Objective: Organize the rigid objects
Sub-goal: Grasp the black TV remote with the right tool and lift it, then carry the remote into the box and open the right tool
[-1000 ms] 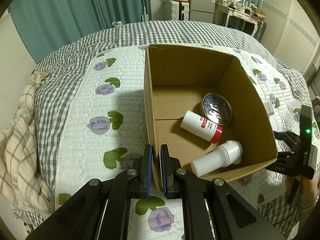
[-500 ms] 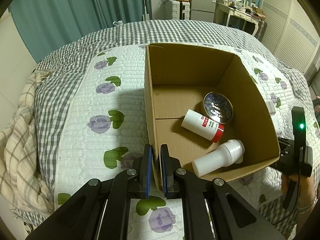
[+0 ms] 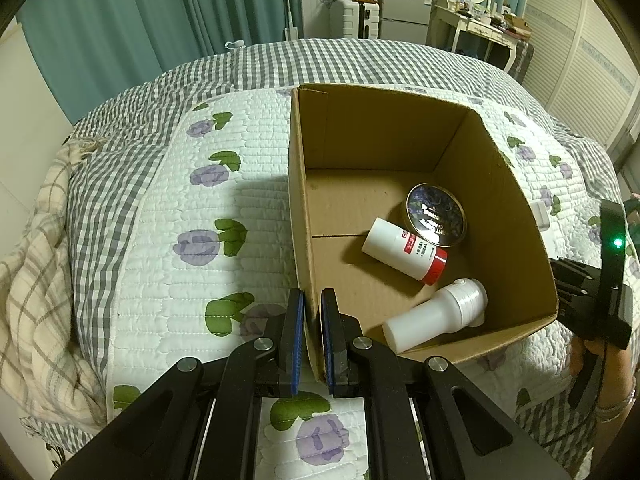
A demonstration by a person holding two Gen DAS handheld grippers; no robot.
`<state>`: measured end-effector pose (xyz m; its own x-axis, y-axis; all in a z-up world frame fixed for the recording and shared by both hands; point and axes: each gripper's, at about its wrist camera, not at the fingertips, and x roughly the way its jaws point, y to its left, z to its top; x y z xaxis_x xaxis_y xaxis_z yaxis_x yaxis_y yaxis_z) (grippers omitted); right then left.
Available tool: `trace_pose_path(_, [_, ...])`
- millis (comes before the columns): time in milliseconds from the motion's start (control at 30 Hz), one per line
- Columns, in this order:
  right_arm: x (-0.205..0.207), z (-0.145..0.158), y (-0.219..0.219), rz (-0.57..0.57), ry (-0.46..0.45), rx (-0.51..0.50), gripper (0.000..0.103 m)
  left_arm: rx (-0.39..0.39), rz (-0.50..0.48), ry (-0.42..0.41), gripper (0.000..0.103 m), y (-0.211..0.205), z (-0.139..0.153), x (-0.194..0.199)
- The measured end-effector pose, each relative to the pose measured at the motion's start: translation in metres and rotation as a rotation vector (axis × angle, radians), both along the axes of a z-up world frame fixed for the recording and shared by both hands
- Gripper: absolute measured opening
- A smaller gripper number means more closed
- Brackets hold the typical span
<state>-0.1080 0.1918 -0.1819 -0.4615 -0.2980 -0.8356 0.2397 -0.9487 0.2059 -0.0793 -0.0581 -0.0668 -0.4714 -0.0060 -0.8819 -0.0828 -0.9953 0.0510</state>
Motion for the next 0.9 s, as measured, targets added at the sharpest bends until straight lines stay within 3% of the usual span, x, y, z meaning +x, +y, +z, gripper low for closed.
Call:
trace_pose_path(200, [0.007,0.015,0.024,-0.031,0.061,-0.003,0.018,0.002,0.001,-0.002,0.008,0.000,0.000,-0.001])
trace_pose_path(400, [0.007,0.051,0.040,-0.077,0.163,-0.024,0.017,0.011,0.003,-0.002,0.008,-0.001,0.001,-0.001])
trace_pose_path(900, [-0.002,0.130,0.029,-0.034,0.317,-0.003,0.017,0.022,-0.005,0.003,0.008,-0.003,0.003,0.000])
